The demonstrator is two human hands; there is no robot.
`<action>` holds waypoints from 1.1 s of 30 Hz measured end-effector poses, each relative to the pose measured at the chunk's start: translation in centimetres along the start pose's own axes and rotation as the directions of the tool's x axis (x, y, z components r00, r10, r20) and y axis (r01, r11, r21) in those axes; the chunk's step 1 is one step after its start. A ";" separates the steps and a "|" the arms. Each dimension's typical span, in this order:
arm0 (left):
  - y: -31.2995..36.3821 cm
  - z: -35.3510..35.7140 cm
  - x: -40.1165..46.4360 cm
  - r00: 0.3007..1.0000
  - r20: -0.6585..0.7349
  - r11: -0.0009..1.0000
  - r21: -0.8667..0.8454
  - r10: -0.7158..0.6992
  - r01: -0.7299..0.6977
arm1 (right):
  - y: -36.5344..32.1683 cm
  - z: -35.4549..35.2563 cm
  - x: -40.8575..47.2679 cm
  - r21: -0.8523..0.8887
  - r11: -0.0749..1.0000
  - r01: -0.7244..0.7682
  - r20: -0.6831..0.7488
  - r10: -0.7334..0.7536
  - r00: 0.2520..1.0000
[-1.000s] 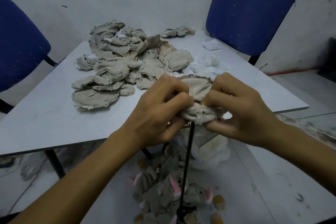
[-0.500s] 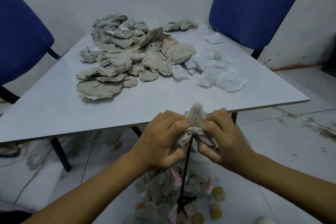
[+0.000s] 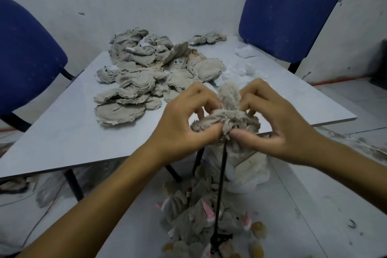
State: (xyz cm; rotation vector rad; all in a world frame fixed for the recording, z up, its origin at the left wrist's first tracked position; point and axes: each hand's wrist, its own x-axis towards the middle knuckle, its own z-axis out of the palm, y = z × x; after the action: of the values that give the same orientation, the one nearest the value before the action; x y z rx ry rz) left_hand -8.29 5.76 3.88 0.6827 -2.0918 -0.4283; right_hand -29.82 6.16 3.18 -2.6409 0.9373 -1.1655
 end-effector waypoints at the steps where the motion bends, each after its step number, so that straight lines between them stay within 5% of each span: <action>1: 0.3 -0.2 0.6 0.999 -0.033 0.996 -0.079 -0.031 0.028 | -0.1 -0.5 0.6 0.036 0.999 -0.016 -0.007 0.016 1.000; 4: 0.4 -0.3 1.7 0.994 -0.104 0.993 -0.115 -0.035 0.023 | -0.1 -1.0 1.7 -0.015 1.000 0.023 -0.038 -0.024 0.999; 10: -0.6 0.5 1.4 0.967 -0.101 0.929 0.317 0.233 -0.191 | 1.1 -0.3 1.0 -0.231 0.963 0.141 -0.056 -0.158 0.986; 20: -1.2 1.9 -1.7 0.949 -0.057 0.864 0.431 0.312 -0.258 | 1.5 1.4 -1.4 -0.362 0.895 0.261 -0.014 -0.285 0.958; 23: -2.2 3.5 -3.8 0.968 0.033 0.862 0.448 0.249 -0.237 | 2.2 3.4 -3.0 -0.333 0.897 0.292 0.059 -0.289 0.955; 27: -3.6 5.2 -5.6 0.986 -0.001 0.896 0.418 0.169 -0.153 | 2.8 6.5 -5.2 -0.179 0.975 0.135 -0.056 -0.147 0.988; 33: -3.7 5.8 -7.1 0.994 0.070 0.954 0.283 0.086 -0.103 | 3.1 7.3 -6.7 -0.135 0.981 0.136 -0.046 -0.143 0.989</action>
State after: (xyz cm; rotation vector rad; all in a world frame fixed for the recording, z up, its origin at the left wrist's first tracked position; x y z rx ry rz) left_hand -8.62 7.49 -5.86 0.7397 -2.2548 -0.0908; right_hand -29.73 6.47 -7.20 -2.8338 0.8783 -1.2537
